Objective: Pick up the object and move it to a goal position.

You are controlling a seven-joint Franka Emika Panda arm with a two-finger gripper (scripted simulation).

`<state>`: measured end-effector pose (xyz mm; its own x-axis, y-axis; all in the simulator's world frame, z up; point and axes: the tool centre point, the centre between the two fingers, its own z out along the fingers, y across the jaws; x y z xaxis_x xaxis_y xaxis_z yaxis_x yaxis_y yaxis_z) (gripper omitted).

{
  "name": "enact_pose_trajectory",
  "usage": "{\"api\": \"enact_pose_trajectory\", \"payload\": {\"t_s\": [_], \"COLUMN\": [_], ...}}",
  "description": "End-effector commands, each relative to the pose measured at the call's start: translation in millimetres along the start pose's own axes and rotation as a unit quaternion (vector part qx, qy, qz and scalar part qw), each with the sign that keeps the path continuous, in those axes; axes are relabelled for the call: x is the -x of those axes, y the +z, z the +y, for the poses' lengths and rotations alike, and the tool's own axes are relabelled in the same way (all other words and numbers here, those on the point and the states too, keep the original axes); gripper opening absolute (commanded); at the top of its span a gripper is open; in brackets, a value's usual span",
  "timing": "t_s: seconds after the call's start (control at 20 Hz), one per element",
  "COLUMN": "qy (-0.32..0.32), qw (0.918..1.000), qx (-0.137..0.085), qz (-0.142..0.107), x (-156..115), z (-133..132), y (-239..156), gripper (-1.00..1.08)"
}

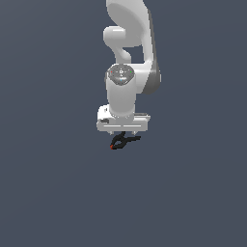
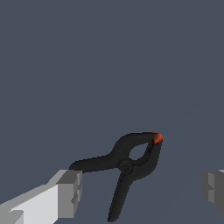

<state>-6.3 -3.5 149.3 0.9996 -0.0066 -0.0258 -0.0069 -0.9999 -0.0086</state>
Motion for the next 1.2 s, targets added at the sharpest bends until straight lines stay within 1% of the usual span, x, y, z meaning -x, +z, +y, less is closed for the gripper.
{"api": "enact_pose_trajectory", "payload": {"t_s": [0.0, 0.15, 0.35, 0.45, 0.8, 1.15], "qy": [0.000, 0.002, 0.006, 0.006, 0.013, 0.054], "qw": [1.0000, 1.0000, 1.0000, 1.0000, 0.9999, 0.9985], "qx": [0.000, 0.001, 0.003, 0.003, 0.003, 0.001], "qz": [0.000, 0.001, 0.002, 0.003, 0.003, 0.003], "x": [0, -1, -3, -3, -2, 1], "z": [0, 6, 24, 28, 26, 23], "y": [0, -2, -7, -9, -7, 3], "gripper": [1.00, 1.00, 1.00, 1.00, 1.00, 1.00]}}
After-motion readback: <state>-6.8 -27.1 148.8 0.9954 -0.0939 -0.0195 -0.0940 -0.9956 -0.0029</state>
